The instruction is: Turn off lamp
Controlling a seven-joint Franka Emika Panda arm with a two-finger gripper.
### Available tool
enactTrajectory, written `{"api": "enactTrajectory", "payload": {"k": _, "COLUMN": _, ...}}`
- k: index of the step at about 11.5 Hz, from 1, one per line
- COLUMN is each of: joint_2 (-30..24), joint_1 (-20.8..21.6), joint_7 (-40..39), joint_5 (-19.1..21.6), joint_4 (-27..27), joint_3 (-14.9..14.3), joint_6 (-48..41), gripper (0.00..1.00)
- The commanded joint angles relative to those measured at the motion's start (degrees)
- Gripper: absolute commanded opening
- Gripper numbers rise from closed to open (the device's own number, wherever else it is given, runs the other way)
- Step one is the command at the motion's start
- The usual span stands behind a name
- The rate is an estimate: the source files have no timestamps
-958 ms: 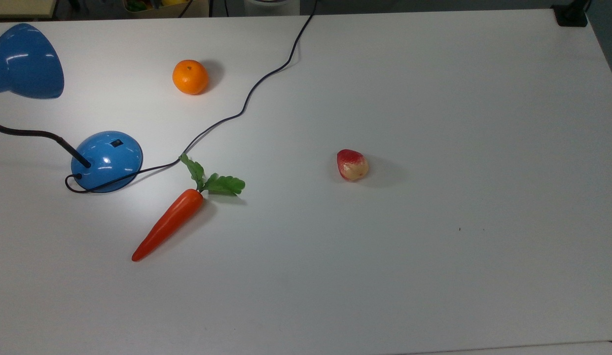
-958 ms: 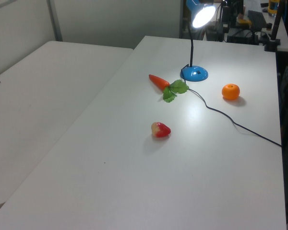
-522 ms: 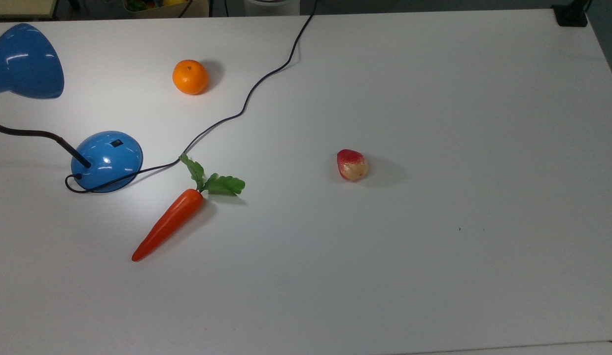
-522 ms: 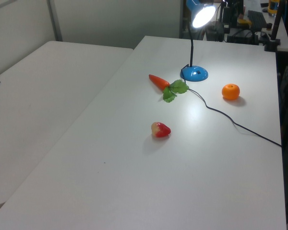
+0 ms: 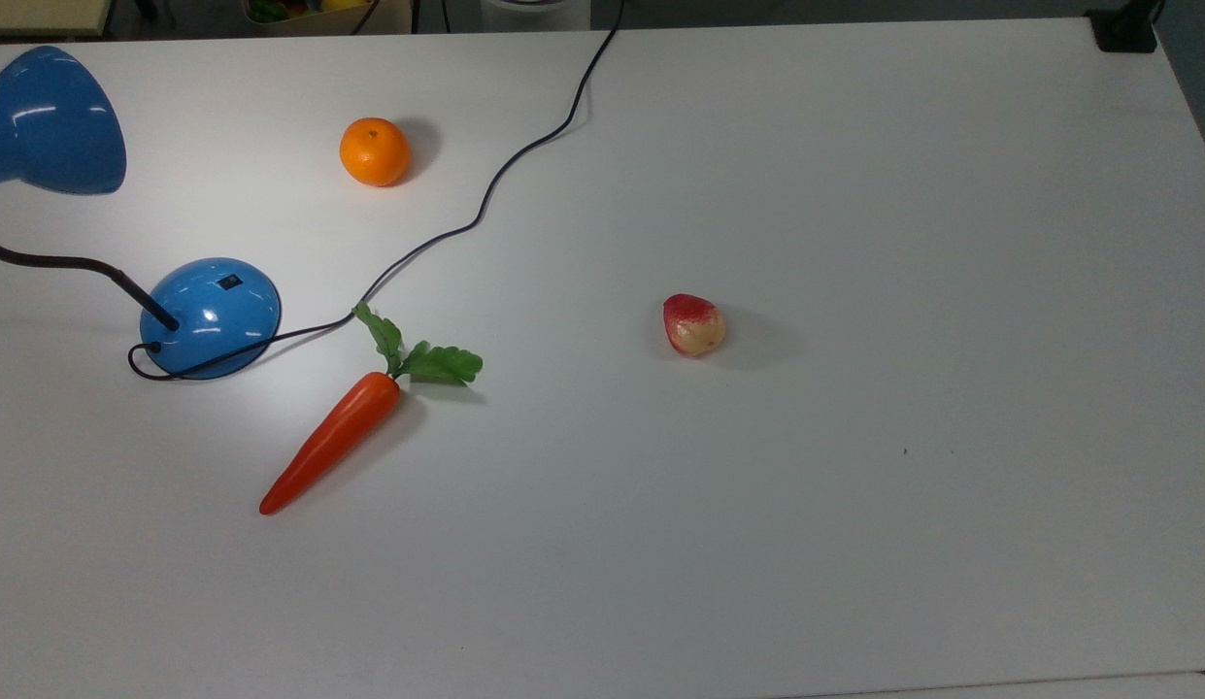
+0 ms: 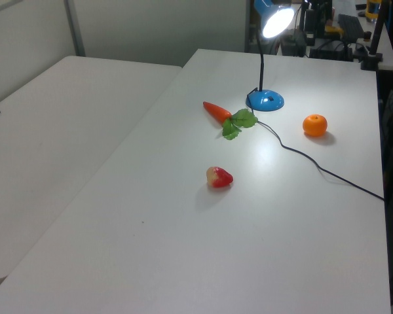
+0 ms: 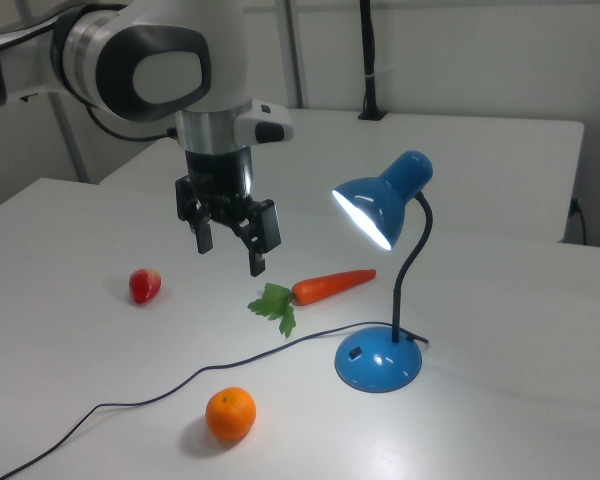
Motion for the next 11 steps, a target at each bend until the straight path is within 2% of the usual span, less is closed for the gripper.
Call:
{"api": "enactTrajectory", "payload": {"k": 1, "joint_2": -0.1, "joint_1": -0.1, "joint_7": -1.4, "joint_5": -0.3, "joint_4": 1.2, "joint_3": -0.1, "joint_6": -2.9, "gripper": 1.00}}
{"api": "enactTrajectory", "payload": {"k": 7, "joint_2": -0.1, "joint_1": -0.2, "joint_7": -1.4, "joint_5": -0.3, "joint_4": 1.0, "joint_3": -0.1, "joint_6": -2.9, "gripper": 1.00}}
{"api": "enactTrajectory", "payload": {"k": 8, "joint_2": -0.2, "joint_1": -0.2, "joint_7": -1.4, "joint_5": -0.3, "joint_4": 0.8, "joint_3": -0.1, "joint_6": -2.9, "gripper": 0.97}}
{"api": "enactTrajectory", "payload": {"k": 11, "joint_2": -0.5, "joint_1": -0.3, "joint_7": -1.5, "joint_5": -0.3, "joint_4": 0.5, "joint_3": -0.1, "joint_6": -2.9, "gripper": 0.33}}
